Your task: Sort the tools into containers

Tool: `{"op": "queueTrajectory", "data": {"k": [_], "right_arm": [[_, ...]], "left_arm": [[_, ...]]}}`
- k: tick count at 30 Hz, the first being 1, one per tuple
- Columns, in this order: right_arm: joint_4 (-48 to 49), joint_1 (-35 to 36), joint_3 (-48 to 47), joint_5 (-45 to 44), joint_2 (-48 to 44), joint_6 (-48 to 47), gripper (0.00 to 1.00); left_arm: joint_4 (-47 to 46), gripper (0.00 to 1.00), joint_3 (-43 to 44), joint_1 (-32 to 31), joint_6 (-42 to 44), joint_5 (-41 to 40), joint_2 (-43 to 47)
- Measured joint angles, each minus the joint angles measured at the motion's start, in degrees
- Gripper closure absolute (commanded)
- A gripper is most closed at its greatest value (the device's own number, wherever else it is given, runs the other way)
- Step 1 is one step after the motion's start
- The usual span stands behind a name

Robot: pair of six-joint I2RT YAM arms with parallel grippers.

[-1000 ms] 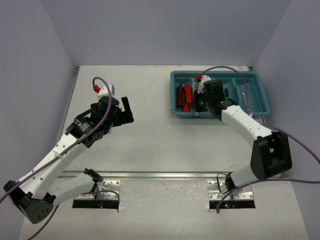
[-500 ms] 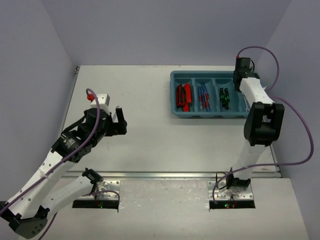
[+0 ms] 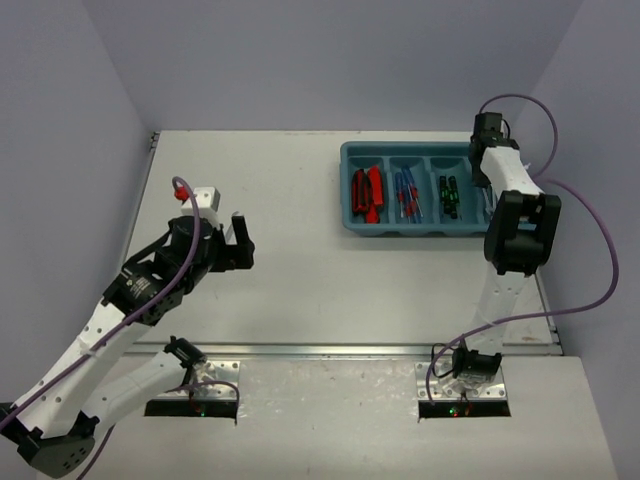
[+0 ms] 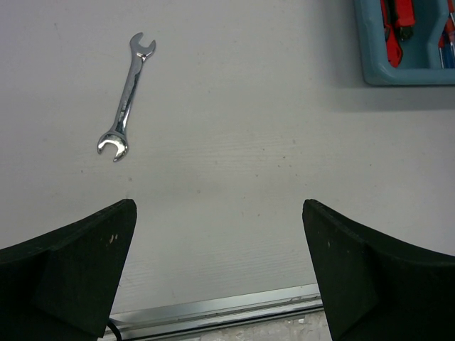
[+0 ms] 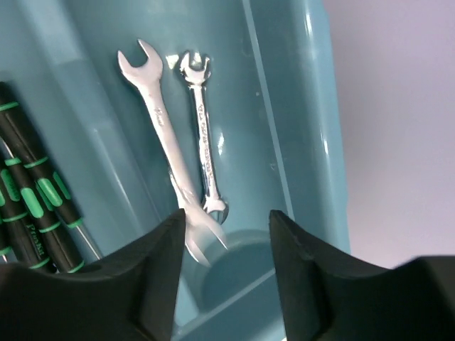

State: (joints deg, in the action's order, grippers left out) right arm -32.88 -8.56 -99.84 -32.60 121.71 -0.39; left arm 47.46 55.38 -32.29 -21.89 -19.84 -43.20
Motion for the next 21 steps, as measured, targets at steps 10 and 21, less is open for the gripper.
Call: {"op": "queueTrajectory", "data": {"k": [10, 21], "right_arm": [[0.53, 9.3, 8.4, 7.3, -12.01, 7.29, 0.07], [19.79, 22.23, 44.15, 38.22, -49.01, 9.43, 0.01]], "left_arm": [[-7.0, 0.0, -3.1, 0.03, 0.04, -1.0, -9.06], [-18.88, 0.0, -0.48, 20.63, 6.04, 11.28, -38.62]]}}
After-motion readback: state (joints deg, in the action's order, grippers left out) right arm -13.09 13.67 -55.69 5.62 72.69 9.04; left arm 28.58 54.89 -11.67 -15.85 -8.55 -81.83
